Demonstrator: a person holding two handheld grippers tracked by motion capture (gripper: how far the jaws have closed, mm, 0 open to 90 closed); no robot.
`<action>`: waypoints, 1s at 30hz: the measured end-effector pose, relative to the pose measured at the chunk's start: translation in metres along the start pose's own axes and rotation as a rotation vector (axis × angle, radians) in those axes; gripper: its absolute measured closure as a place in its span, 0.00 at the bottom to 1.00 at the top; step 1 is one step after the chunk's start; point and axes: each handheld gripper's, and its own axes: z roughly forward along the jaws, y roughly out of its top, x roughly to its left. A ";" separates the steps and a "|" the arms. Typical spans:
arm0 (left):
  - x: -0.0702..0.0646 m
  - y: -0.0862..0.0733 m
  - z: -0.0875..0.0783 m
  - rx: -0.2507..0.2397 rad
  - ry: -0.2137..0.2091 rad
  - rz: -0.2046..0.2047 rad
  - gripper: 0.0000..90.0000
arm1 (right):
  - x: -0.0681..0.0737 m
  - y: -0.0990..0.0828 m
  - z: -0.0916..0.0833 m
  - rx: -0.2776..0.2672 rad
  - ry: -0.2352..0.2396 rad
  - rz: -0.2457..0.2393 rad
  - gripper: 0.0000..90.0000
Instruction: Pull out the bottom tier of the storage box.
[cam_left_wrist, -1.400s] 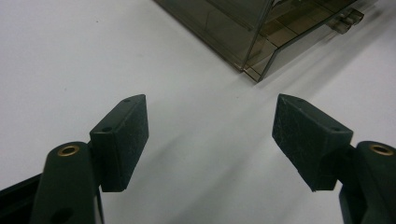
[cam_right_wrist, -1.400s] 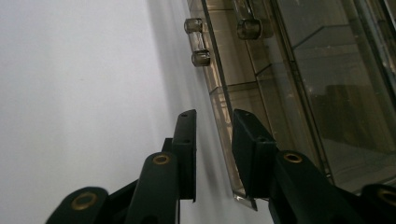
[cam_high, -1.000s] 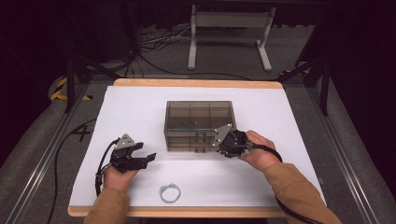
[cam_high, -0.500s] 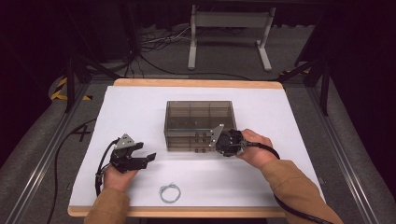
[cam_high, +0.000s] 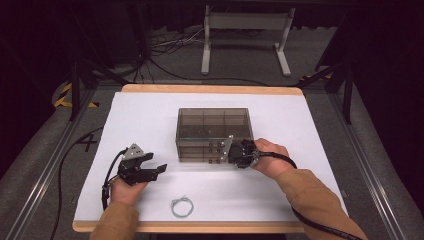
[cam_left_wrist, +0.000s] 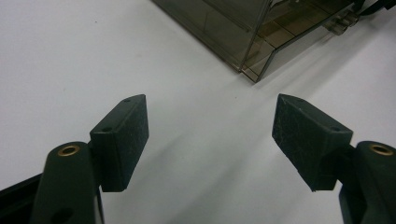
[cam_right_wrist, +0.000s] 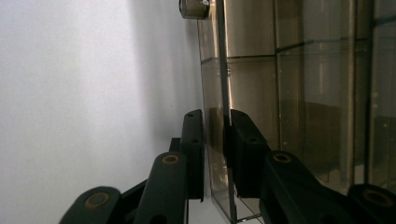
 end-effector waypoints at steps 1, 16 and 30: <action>0.000 0.000 0.000 0.000 0.000 0.000 0.31 | 0.000 0.000 0.000 0.000 -0.001 0.001 0.87; 0.000 0.000 0.000 0.001 -0.001 0.003 0.31 | 0.001 0.001 -0.001 0.010 0.010 0.015 0.89; 0.000 0.000 0.000 0.000 -0.003 0.002 0.31 | 0.012 0.003 -0.007 0.031 0.068 -0.010 0.91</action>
